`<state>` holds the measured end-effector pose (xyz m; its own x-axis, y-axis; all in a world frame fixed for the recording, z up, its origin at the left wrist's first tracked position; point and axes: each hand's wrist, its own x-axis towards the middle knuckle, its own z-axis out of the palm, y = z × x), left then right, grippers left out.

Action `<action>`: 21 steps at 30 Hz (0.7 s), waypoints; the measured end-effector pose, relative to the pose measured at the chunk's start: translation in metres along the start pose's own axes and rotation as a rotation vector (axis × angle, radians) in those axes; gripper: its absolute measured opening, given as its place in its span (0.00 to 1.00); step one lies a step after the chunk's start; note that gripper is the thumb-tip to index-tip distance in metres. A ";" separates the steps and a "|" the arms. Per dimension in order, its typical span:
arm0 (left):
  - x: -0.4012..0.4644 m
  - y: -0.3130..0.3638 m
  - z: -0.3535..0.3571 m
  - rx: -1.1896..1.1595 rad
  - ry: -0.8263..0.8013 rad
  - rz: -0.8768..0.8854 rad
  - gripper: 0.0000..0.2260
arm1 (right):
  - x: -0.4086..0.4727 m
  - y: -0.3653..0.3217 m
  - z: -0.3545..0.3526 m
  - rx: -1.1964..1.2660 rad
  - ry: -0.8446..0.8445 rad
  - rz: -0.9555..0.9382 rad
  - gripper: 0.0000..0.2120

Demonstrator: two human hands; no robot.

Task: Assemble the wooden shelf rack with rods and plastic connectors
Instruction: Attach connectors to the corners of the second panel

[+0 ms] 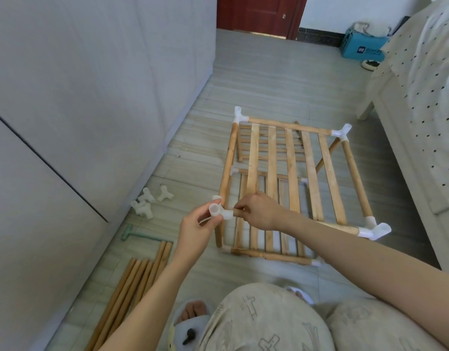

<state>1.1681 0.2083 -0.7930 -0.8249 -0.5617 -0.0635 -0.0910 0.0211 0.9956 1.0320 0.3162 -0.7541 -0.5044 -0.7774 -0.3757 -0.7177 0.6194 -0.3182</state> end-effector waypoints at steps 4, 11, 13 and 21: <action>-0.001 -0.002 -0.002 -0.020 -0.042 0.003 0.15 | 0.011 -0.013 -0.016 0.613 0.054 0.203 0.16; 0.000 -0.002 -0.001 -0.055 -0.049 -0.010 0.17 | 0.031 -0.028 -0.021 0.960 -0.035 0.433 0.11; -0.002 -0.002 -0.001 -0.061 -0.052 -0.008 0.17 | 0.038 -0.029 -0.023 0.971 -0.050 0.407 0.07; -0.008 -0.003 0.002 0.000 -0.063 0.050 0.16 | 0.046 -0.023 -0.025 1.174 -0.116 0.368 0.03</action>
<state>1.1735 0.2144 -0.7959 -0.8619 -0.5067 -0.0181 -0.0490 0.0478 0.9977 1.0135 0.2639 -0.7427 -0.4963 -0.5591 -0.6642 0.3534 0.5687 -0.7427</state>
